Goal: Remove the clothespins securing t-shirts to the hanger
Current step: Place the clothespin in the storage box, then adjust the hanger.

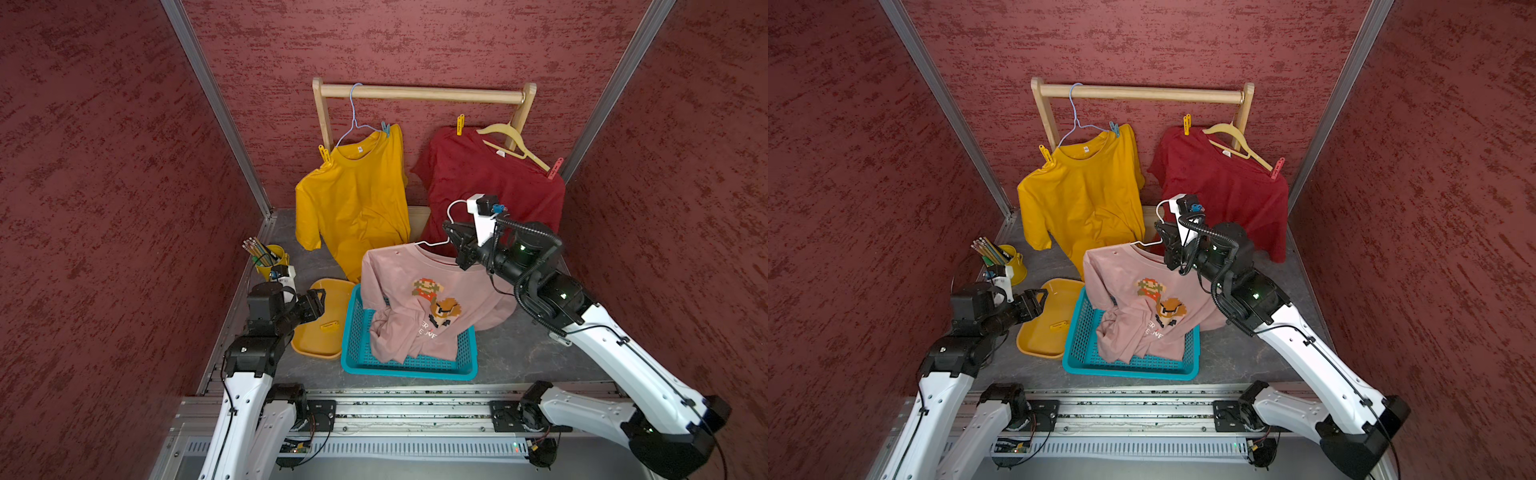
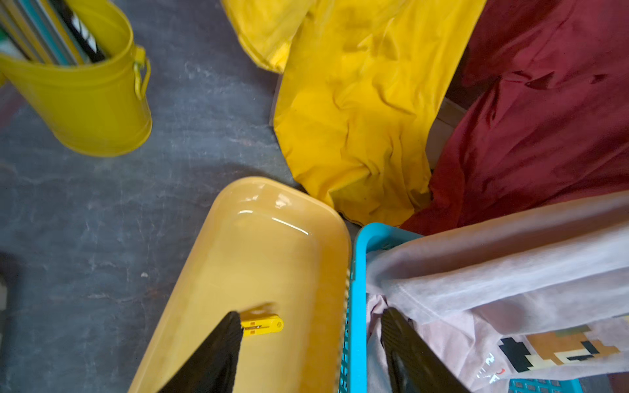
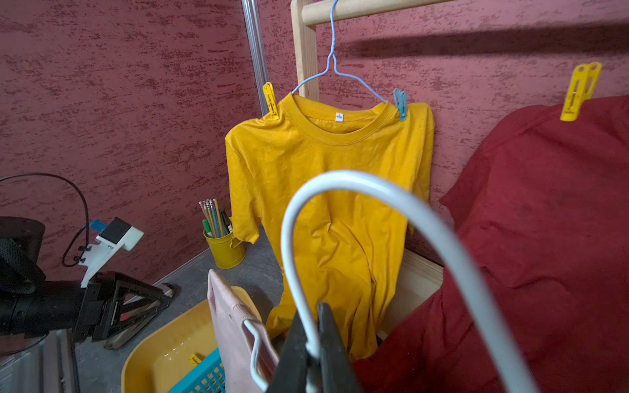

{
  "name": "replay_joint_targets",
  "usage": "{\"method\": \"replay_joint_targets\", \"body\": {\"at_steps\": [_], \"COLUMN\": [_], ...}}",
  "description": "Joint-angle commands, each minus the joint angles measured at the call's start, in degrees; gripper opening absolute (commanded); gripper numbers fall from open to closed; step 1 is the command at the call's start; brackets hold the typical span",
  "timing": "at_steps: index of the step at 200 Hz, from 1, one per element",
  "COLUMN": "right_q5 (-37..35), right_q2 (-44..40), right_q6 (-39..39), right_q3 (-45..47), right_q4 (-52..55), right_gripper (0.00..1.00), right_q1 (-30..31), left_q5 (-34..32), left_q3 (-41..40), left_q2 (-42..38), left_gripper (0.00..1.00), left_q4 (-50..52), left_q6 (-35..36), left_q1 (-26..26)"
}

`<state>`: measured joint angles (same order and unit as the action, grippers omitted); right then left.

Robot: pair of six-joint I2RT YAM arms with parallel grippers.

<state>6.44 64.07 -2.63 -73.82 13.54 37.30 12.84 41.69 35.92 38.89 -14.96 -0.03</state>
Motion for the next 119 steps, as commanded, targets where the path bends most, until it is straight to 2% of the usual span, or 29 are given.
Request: {"method": "replay_joint_targets", "body": {"at_steps": [1,27,45,68,94,119], "right_q5": [5.0,9.9,12.2,13.6,13.1,12.0], "right_q2": [2.7,6.0,6.9,9.1,11.2,12.0], "right_q6": [-1.3,-3.7,-6.4,-8.0,-7.7,-7.2], "right_q3": [-5.2,-6.9,-5.3,-4.9,-5.8,-5.8], "right_q4": [-0.4,-1.5,-5.5,-7.7,-6.7,-5.6], "right_gripper": [0.00,0.00,0.00,0.00,0.00,0.00], "right_q1": [0.1,0.3,0.7,2.1,3.9,4.9], "left_q5": [1.0,7.6,8.2,9.4,7.6,6.2], "left_q3": [5.4,13.2,15.0,17.0,20.4,24.0], "left_q2": [1.2,4.4,5.2,8.1,14.1,21.2], "left_gripper": [0.66,0.66,0.59,0.56,0.57,0.58], "left_q4": [-3.0,-5.5,-12.1,-17.9,-19.2,-18.3], "left_q6": [7.4,11.4,10.7,17.3,25.3,31.4], "left_q1": [0.2,-0.5,-3.4,-11.8,-24.0,-31.9]}}
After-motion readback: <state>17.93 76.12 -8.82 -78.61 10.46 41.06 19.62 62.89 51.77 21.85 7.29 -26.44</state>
